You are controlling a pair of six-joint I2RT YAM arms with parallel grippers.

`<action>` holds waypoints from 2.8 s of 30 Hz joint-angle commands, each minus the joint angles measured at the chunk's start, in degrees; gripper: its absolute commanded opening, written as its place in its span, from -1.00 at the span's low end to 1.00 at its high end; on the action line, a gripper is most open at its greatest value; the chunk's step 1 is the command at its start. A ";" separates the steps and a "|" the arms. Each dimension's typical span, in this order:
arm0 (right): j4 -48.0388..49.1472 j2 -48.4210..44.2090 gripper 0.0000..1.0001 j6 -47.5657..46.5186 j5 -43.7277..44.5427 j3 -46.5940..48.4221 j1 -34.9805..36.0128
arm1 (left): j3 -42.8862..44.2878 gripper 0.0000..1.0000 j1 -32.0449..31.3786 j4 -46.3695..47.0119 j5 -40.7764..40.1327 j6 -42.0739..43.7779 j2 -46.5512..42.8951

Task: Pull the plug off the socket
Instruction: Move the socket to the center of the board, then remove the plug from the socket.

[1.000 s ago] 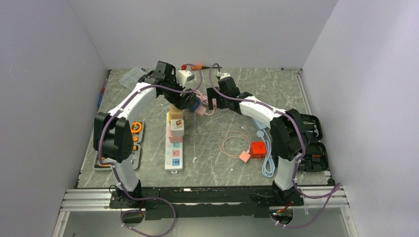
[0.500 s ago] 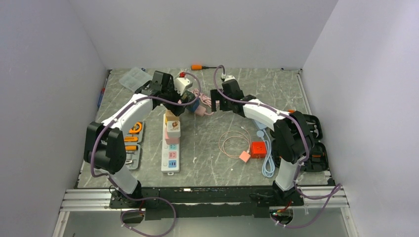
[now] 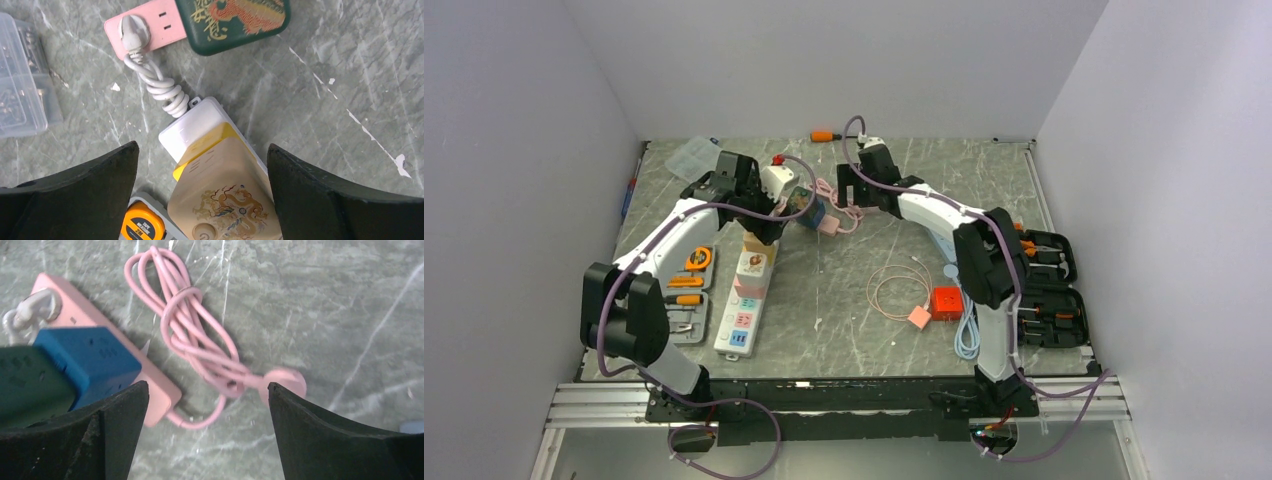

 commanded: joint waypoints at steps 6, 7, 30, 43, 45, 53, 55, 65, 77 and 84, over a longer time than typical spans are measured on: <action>-4.80 12.26 0.74 -0.29 1.10 14.06 -0.95 | 2.44 0.99 2.40 -7.89 1.46 -1.44 -1.86; -5.03 12.64 0.71 -0.09 1.03 13.98 -1.12 | 3.14 0.99 2.40 -8.36 1.95 -1.96 -2.00; -0.17 -15.11 -0.71 7.29 -4.98 -31.30 3.64 | 15.15 0.99 2.41 -11.46 3.17 -4.22 4.91; -1.23 -20.56 0.22 6.25 -5.24 -22.75 0.82 | 29.07 0.99 2.30 -12.91 6.11 -1.69 20.42; -0.83 -21.12 0.22 6.22 -6.78 -21.81 -0.29 | 31.62 0.99 2.26 -13.39 6.97 -0.95 23.32; 1.16 -22.74 0.22 6.81 -11.36 -21.79 -6.32 | 35.44 0.61 2.32 -13.86 9.70 1.52 32.73; 2.46 -22.59 0.21 7.51 -13.12 -22.25 -7.70 | 34.64 0.48 2.36 -13.14 10.84 1.81 33.44; 6.00 -18.82 0.20 9.91 -19.83 -20.24 -10.16 | 33.01 0.33 2.23 -16.74 13.94 6.20 36.65; 12.13 -15.04 0.19 12.20 -24.23 -19.37 -10.61 | 31.82 -0.62 1.10 -13.87 12.03 8.54 37.08; 18.24 -11.11 0.18 13.72 -32.79 -17.55 -11.89 | 32.14 -1.00 0.95 -14.01 19.05 10.51 30.45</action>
